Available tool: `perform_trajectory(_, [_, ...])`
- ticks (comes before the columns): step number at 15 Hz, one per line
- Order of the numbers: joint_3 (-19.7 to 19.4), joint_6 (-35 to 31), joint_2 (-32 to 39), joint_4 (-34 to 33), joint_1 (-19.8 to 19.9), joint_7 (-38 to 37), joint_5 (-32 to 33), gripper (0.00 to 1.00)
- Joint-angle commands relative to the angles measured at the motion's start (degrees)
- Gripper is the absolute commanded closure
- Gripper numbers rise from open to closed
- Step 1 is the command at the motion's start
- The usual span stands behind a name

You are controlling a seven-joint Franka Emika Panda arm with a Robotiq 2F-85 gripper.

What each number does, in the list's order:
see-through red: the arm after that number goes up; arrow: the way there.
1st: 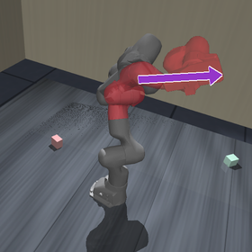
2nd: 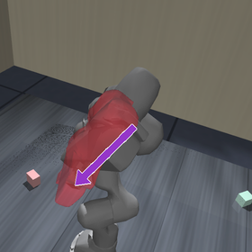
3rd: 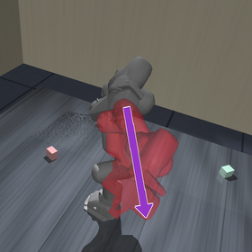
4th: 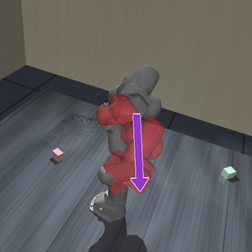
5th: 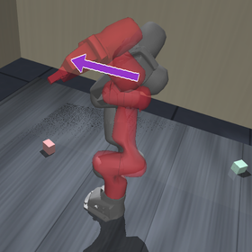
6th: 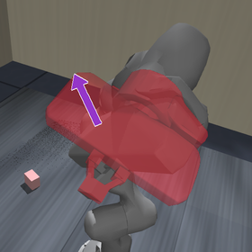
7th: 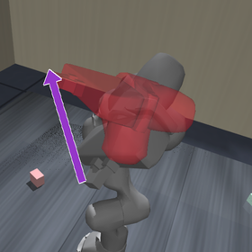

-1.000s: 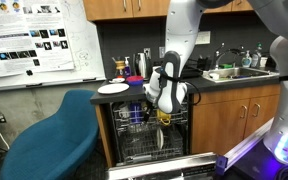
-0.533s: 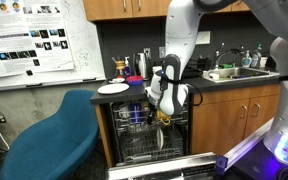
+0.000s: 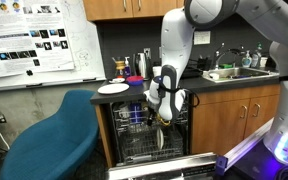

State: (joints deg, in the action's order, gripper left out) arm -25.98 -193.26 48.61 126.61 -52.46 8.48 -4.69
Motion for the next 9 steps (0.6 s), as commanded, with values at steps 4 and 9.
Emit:
perform_trajectory(4, [-2.8,-0.1,3.8,-3.1,-1.6,0.0,-0.2,0.0])
perform_trajectory(9, [-7.0,1.2,6.4,-6.8,-2.9,0.8,0.1,0.0])
